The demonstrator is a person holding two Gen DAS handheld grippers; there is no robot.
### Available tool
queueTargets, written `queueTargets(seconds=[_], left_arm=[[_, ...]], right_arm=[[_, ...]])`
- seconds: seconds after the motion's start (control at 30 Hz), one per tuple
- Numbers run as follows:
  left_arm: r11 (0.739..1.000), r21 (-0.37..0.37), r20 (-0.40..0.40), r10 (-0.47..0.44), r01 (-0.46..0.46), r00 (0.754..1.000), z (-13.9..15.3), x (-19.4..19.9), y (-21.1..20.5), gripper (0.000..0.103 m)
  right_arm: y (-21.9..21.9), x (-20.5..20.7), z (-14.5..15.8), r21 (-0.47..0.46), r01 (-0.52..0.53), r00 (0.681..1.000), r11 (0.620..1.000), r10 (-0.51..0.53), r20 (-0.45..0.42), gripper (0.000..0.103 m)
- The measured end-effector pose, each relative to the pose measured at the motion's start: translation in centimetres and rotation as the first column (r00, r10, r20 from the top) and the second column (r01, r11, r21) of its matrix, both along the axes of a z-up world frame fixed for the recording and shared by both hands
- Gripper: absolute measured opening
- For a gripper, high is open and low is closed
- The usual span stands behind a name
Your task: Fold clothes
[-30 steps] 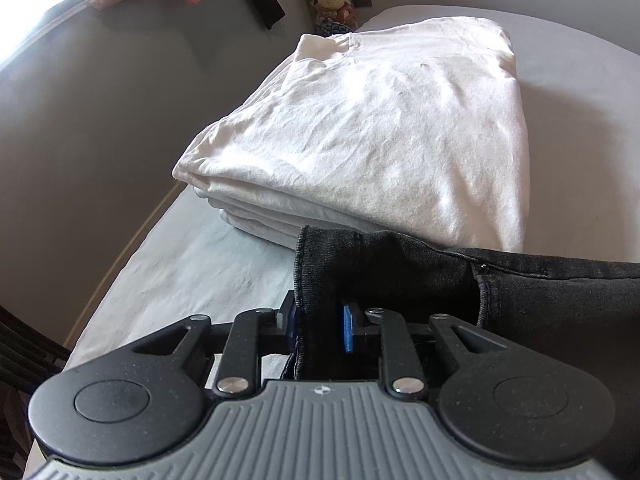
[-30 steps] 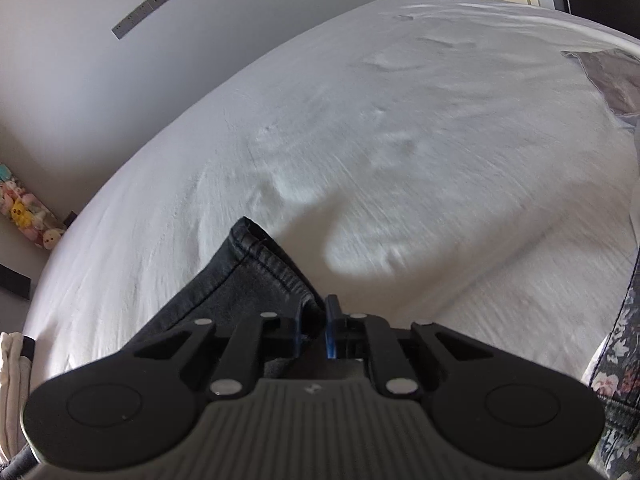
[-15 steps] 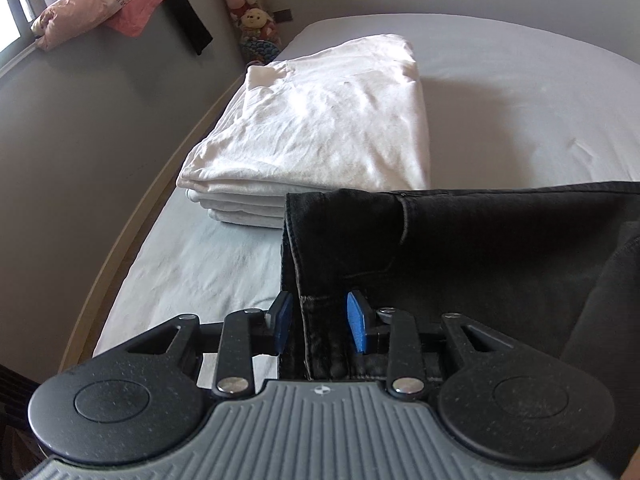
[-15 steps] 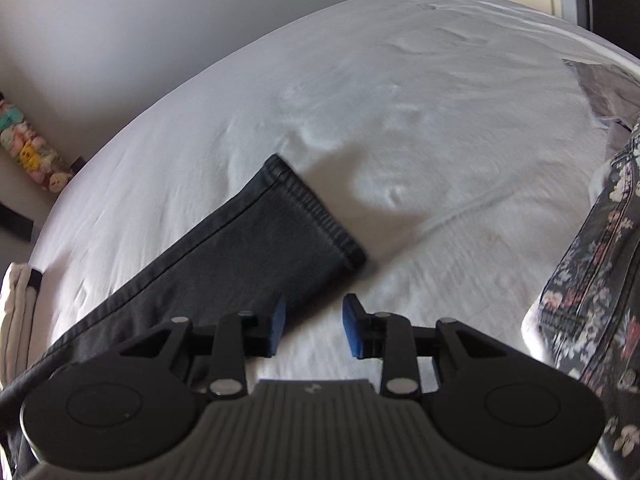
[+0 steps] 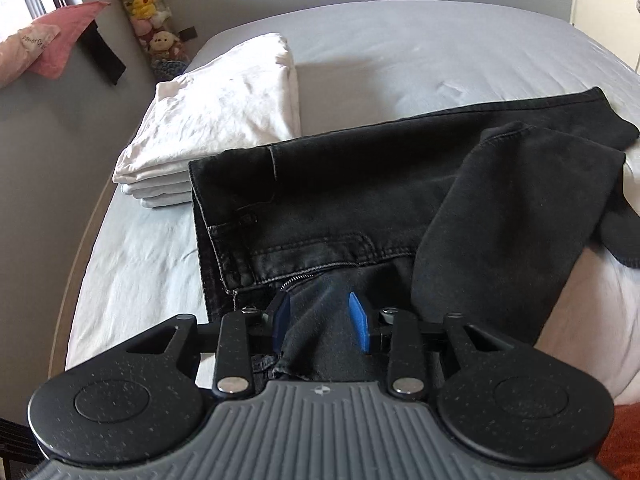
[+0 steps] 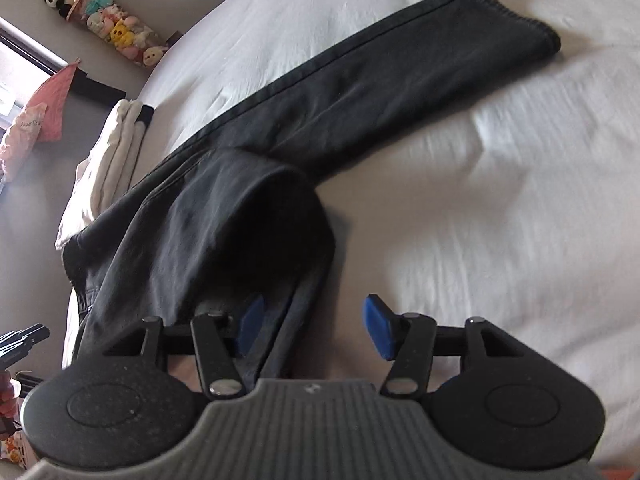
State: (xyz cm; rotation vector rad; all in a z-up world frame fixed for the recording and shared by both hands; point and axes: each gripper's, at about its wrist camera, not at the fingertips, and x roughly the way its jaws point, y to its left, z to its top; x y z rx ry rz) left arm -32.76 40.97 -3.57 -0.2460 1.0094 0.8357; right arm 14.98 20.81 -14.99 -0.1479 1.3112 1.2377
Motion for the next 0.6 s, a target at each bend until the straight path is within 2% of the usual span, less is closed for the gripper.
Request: queueTargets(seconds=[0.2, 0.3, 0.4, 0.43, 0.5, 0.53, 0.57, 0.6], left_arm=[[0.999, 0.011, -0.008, -0.037, 0.037, 0.999, 0.4, -0.9, -2.0, 0.042], [0.999, 0.019, -0.020, -0.045, 0.045, 0.999, 0.3, -1.3, -2.7, 0.048], [0.999, 0.022, -0.040, -0.044, 0.045, 0.998, 0.2, -1.6, -3.1, 0.048], [0.999, 0.023, -0.045, -0.043, 0.044, 0.998, 0.2, -1.7, -3.3, 0.048], [0.999, 0.027, -0.054, -0.046, 0.047, 0.997, 0.4, -1.8, -3.5, 0.048], [0.998, 0.031, -0.057, -0.049, 0.051, 0.997, 0.5, -1.9, -3.7, 0.048], [0.998, 0.035, -0.061, -0.053, 0.055, 0.997, 0.6, -1.9, -3.9, 0.048], [0.998, 0.039, -0.064, -0.056, 0.058, 0.996, 0.7, -2.0, -4.0, 0.048]], right_arm=[[-0.2, -2.5, -1.3, -0.010, 0.001, 0.998, 1.000, -0.001, -0.068, 0.064], [-0.3, -2.8, -1.6, -0.006, 0.008, 0.995, 1.000, -0.009, -0.098, 0.064], [0.2, -3.4, -1.9, -0.004, 0.002, 0.996, 1.000, -0.003, -0.087, 0.064], [0.4, -3.6, -1.9, -0.005, -0.002, 0.997, 1.000, 0.002, -0.074, 0.060], [0.7, -4.0, -2.0, -0.002, -0.012, 0.998, 1.000, 0.012, -0.057, 0.044], [0.7, -3.9, -2.0, 0.001, -0.011, 0.998, 1.000, 0.011, -0.055, 0.026], [0.7, -3.9, -1.8, 0.004, -0.008, 0.999, 1.000, 0.008, -0.052, 0.013], [0.7, -3.7, -1.6, 0.012, -0.006, 0.999, 1.000, 0.007, -0.049, 0.012]])
